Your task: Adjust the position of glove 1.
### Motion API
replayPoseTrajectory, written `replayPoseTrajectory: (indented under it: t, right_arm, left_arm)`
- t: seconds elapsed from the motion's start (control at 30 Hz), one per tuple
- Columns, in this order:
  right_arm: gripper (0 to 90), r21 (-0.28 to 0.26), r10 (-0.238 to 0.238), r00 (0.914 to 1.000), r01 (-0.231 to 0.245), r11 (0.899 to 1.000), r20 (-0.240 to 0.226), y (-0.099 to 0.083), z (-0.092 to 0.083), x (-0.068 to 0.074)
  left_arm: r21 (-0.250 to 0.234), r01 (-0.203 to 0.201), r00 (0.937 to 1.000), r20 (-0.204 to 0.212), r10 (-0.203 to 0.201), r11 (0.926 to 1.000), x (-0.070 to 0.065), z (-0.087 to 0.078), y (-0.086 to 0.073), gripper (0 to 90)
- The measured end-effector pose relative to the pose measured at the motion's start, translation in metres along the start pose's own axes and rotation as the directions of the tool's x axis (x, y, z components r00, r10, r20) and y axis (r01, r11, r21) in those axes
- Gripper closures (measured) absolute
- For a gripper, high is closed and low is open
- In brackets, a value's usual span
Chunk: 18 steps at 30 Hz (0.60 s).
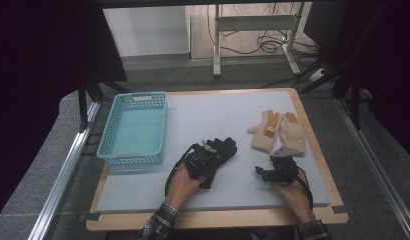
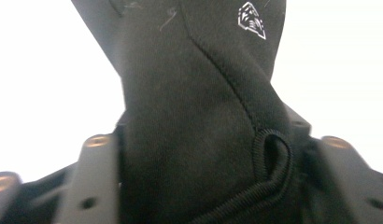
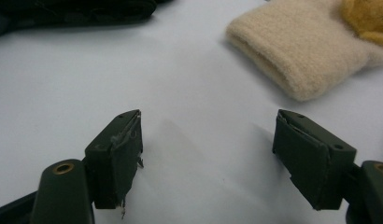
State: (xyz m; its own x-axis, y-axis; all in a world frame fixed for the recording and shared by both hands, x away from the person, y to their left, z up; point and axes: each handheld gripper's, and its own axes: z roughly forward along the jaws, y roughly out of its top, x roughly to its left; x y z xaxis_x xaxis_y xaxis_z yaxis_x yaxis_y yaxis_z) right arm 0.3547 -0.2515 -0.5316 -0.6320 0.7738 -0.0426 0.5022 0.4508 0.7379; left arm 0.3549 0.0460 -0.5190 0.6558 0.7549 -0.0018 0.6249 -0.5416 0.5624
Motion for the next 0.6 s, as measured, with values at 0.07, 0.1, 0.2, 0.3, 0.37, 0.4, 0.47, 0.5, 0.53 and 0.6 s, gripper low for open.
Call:
replayPoseTrajectory:
  t: [0.07,0.1,0.2,0.3,0.37,0.4,0.47,0.5,0.53,0.6]
  right_arm:
    - [23.9,0.0,0.0,1.0,0.0,1.0,0.0,0.0,0.0,0.0]
    - [23.9,0.0,0.0,1.0,0.0,1.0,0.0,0.0,0.0,0.0]
    - [23.9,0.0,0.0,1.0,0.0,1.0,0.0,0.0,0.0,0.0]
    - [23.8,0.0,0.001,1.0,-0.001,1.0,-0.001,0.0,0.0,0.0]
    - [23.8,0.002,0.0,1.0,0.0,1.0,-0.001,0.0,0.0,0.0]
    - [23.8,0.0,0.001,1.0,-0.001,1.0,-0.001,0.0,0.0,0.0]
    - [23.8,0.0,0.001,1.0,-0.001,1.0,-0.002,0.0,0.0,0.0]
    - [23.8,0.0,0.001,1.0,-0.001,1.0,-0.001,0.0,0.0,0.0]
    - [23.8,0.0,0.001,1.0,-0.001,1.0,-0.001,0.0,0.0,0.0]
    - [23.7,0.0,0.0,1.0,0.0,1.0,-0.001,0.0,0.0,0.0]
  left_arm:
    - [-0.001,-0.003,1.0,-0.004,0.003,1.0,0.002,-0.001,0.0,54.9]
    - [-0.002,0.0,1.0,-0.001,0.0,1.0,0.003,-0.002,0.0,56.8]
    - [-0.015,0.018,0.9995,0.024,-0.018,0.9997,0.008,-0.005,0.0,61.4]
    - [-0.026,0.034,0.9987,0.039,-0.033,0.9991,0.013,-0.009,0.002,62.5]
    - [-0.036,0.039,0.9985,0.041,-0.037,0.9986,0.016,-0.013,0.004,62.5]
    - [-0.042,0.044,0.9983,0.04,-0.042,0.9982,0.018,-0.016,0.006,62.5]
    - [-0.05,0.045,0.9985,0.034,-0.044,0.9977,0.022,-0.023,0.01,62.3]
    - [-0.061,0.048,0.9985,0.031,-0.046,0.997,0.026,-0.03,0.014,62.3]
    - [-0.061,0.048,0.9985,0.031,-0.046,0.997,0.026,-0.03,0.014,62.2]
    - [-0.067,0.049,0.9986,0.021,-0.048,0.9966,0.03,-0.037,0.019,62.0]
